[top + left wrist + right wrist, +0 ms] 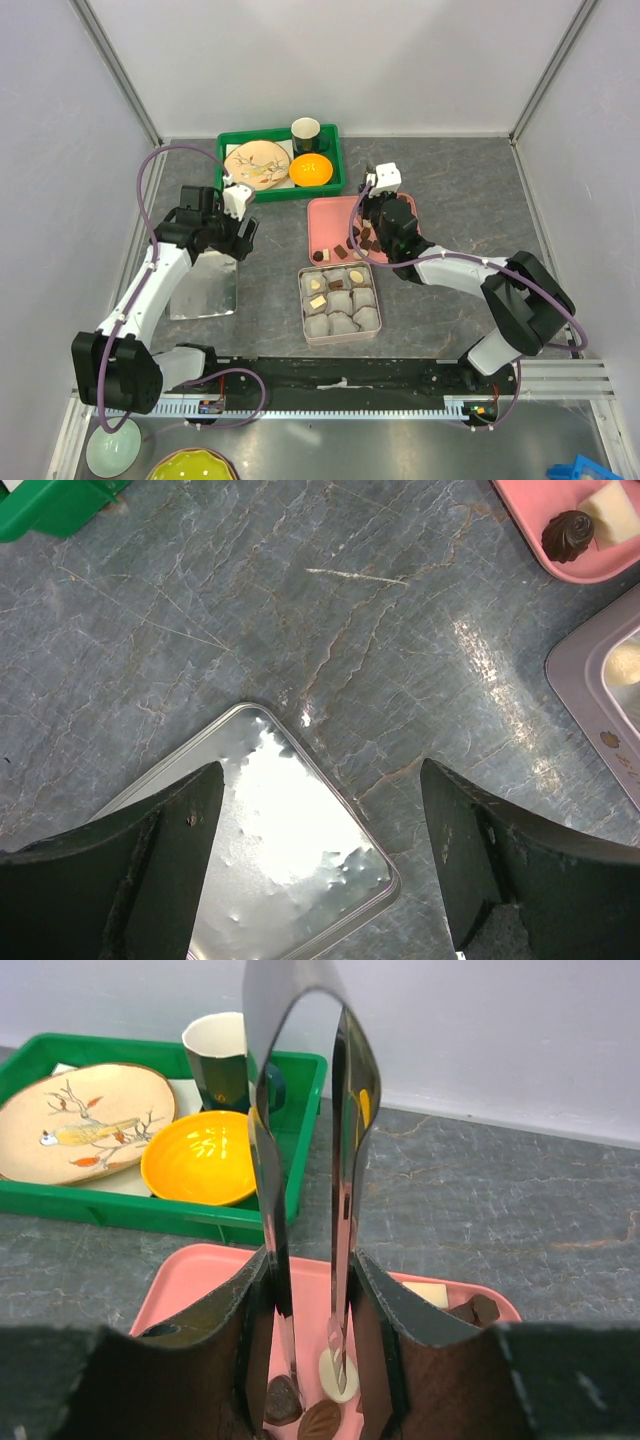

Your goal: Pack the chocolate

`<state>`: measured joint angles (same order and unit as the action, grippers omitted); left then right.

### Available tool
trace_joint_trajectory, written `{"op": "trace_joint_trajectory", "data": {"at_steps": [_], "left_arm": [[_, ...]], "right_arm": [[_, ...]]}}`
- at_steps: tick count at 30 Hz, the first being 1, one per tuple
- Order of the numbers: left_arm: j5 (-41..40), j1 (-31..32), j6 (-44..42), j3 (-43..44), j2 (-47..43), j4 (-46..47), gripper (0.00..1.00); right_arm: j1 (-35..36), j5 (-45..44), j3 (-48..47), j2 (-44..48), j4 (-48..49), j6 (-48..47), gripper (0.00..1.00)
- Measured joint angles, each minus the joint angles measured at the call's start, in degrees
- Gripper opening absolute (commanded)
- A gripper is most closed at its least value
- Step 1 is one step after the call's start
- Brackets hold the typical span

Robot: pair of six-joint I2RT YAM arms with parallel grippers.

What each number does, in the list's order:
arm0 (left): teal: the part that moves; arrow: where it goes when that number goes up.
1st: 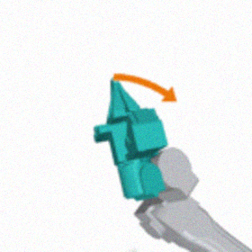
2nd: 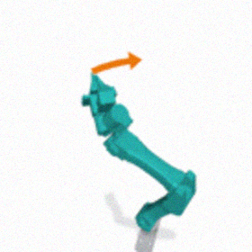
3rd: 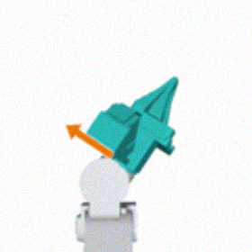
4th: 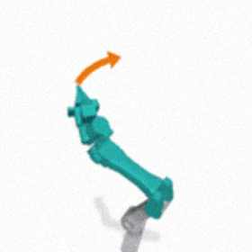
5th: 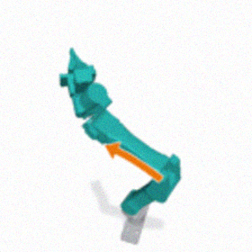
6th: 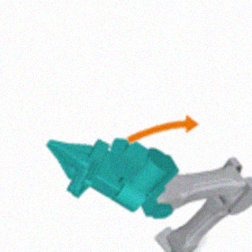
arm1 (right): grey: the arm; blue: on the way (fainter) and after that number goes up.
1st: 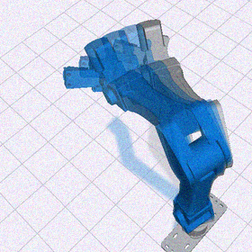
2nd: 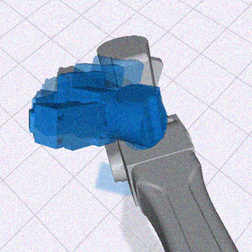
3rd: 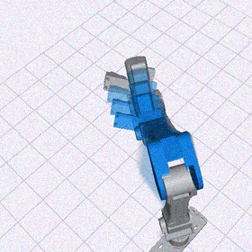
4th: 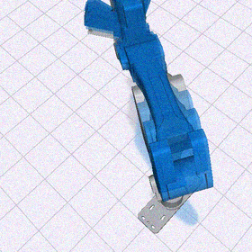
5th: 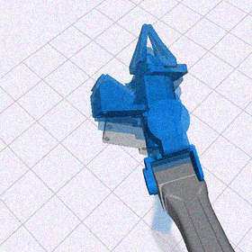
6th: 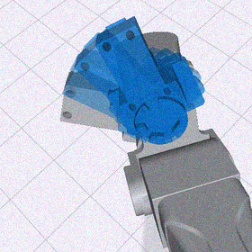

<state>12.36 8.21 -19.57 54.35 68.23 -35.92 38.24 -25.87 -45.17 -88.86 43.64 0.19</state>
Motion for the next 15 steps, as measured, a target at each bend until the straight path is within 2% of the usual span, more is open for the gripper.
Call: {"op": "trace_joint_trajectory", "data": {"at_steps": [15], "left_arm": [[-0.22, 0.00, -0.02, -0.11, -1.22, 0.09, 0.87]], "right_arm": [[-1.40, 0.57, -0.68, -5.14, 4.09, -2.16, 0.45]]}}
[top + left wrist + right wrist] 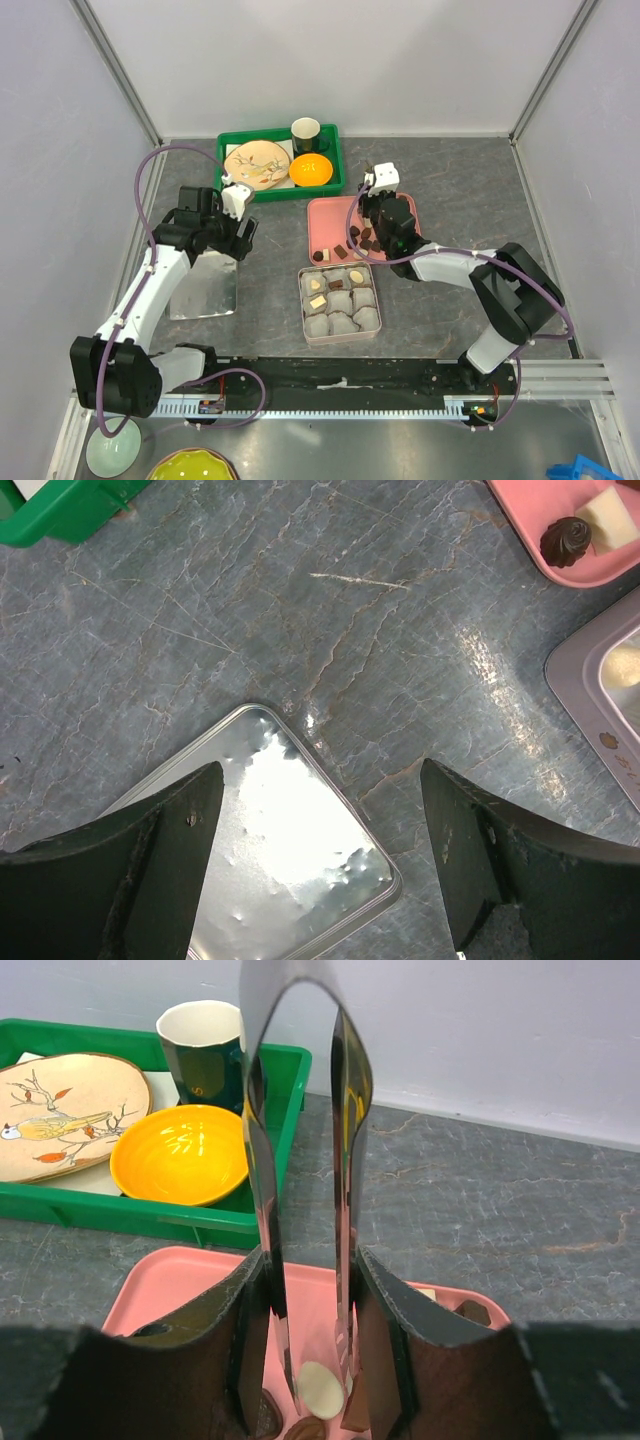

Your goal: Pack the chocolate

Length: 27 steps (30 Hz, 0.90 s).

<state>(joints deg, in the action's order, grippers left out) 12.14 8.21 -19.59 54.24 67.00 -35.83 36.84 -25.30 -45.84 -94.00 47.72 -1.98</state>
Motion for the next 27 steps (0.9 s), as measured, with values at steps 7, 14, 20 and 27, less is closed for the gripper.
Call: {"op": "trace_joint_trajectory", "data": {"at_steps": [7, 14, 20, 27], "left_arm": [[-0.02, 0.00, 0.00, 0.00, 0.00, 0.00, 0.87], [-0.04, 0.00, -0.02, 0.00, -0.13, 0.00, 0.87], [-0.04, 0.00, -0.04, 0.00, -0.22, 0.00, 0.87], [-0.17, 0.00, -0.39, 0.00, -0.70, 0.00, 0.87]], "right_arm": [[-0.44, 0.00, 0.00, -1.11, 1.36, -0.87, 0.45], [-0.76, 0.02, 0.00, -1.70, 1.11, -0.85, 0.45], [-1.14, 0.57, 0.00, -2.08, 1.09, -0.09, 0.38], [-1.60, 1.22, -0.22, -2.40, 1.16, 1.51, 0.20]]}}
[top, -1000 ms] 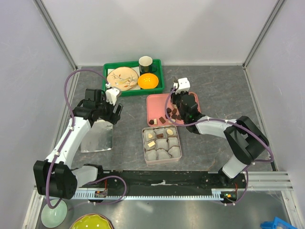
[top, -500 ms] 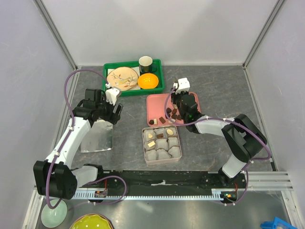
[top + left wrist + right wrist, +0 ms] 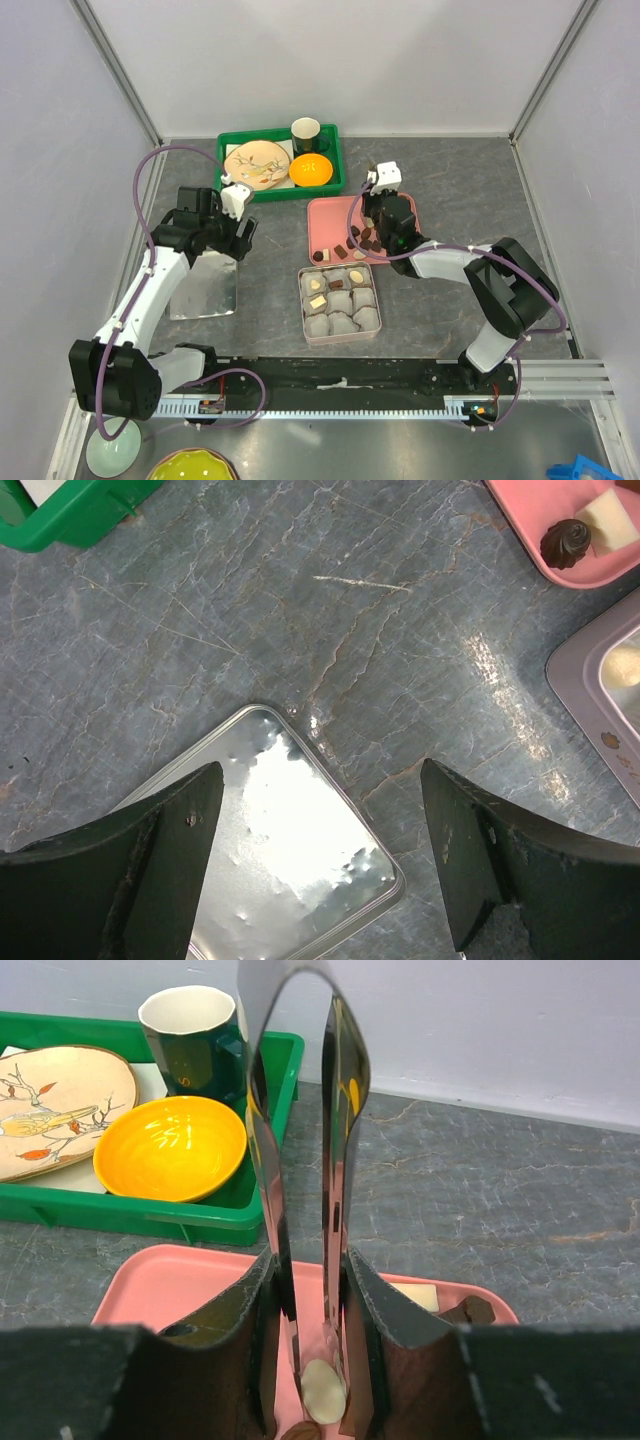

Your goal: Pack the chocolate

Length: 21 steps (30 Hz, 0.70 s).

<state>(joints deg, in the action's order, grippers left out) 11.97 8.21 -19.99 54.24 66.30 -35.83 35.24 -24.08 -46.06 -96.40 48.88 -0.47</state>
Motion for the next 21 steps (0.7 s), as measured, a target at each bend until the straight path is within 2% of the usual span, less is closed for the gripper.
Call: {"op": "trace_joint_trajectory", "data": {"at_steps": [10, 17, 21], "left_arm": [[-0.07, 0.00, -0.26, 0.00, -0.31, 0.00, 0.87], [-0.39, 0.00, -0.31, 0.00, -0.37, 0.00, 0.87], [-0.85, 0.00, -0.31, 0.00, -0.37, -0.02, 0.87]], "right_arm": [[-0.20, 3.02, -0.90, 2.69, -3.69, 1.31, 0.13], [0.94, 7.61, -0.96, 14.29, -6.67, 2.89, 0.12], [4.11, 9.40, 1.29, 22.71, -8.13, 3.87, 0.12]]}}
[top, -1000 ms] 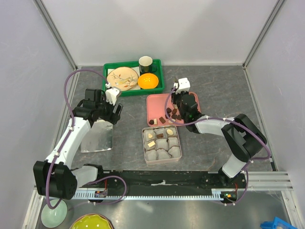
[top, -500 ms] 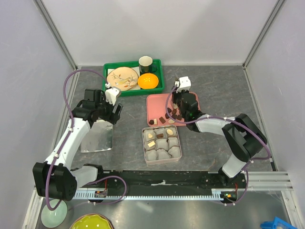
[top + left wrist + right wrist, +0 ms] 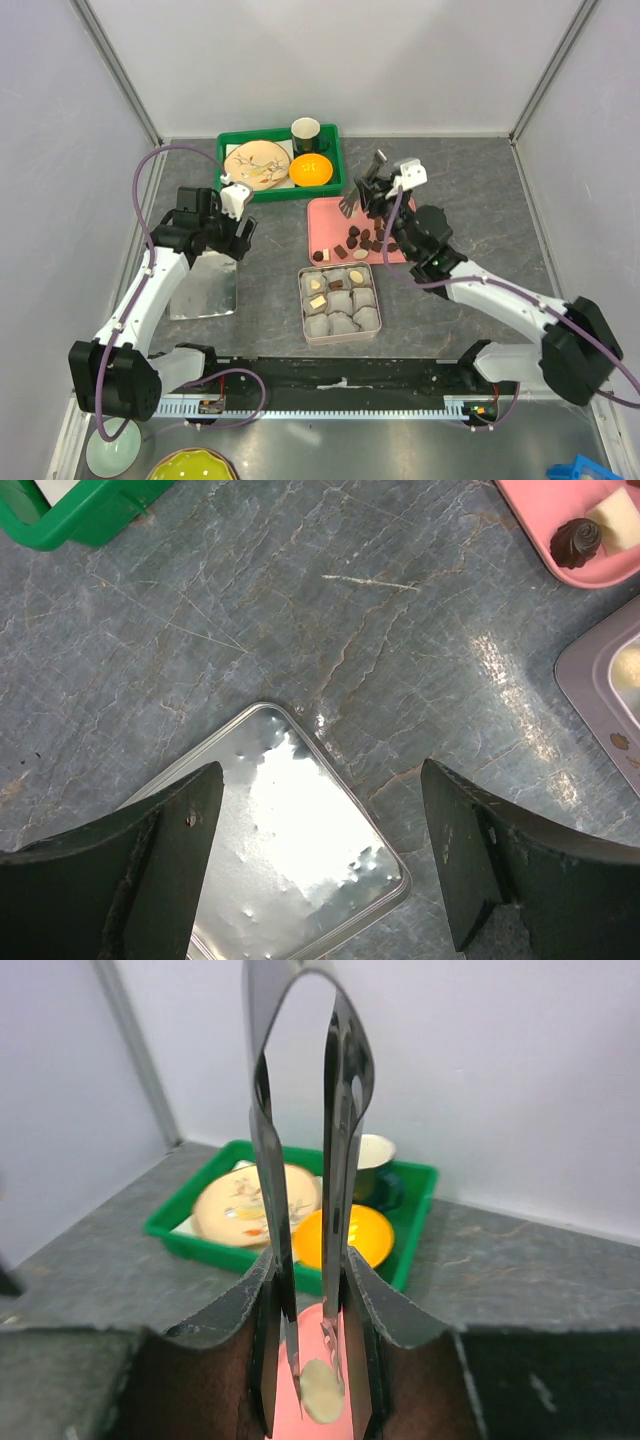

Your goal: Pack the chocolate

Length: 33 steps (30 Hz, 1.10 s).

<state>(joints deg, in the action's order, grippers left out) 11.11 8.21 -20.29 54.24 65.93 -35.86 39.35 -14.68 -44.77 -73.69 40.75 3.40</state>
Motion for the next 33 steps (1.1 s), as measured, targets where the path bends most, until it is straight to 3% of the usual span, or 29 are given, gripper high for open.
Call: {"op": "trace_joint_trajectory", "data": {"at_steps": [6, 16, 33], "left_arm": [[-0.48, 0.00, 0.00, -0.33, 0.00, 0.00, 0.87], [-0.52, 0.00, 0.00, -1.09, -0.46, 0.02, 0.87], [-0.52, 0.00, 0.00, -1.20, -0.74, 0.00, 0.87]], "right_arm": [[9.11, 0.81, 6.19, 9.90, -6.10, 0.28, 0.12], [19.21, 0.81, 8.98, 16.15, -17.22, 1.73, 0.13], [23.50, -0.15, 13.55, 15.30, -20.96, 2.84, 0.19]]}}
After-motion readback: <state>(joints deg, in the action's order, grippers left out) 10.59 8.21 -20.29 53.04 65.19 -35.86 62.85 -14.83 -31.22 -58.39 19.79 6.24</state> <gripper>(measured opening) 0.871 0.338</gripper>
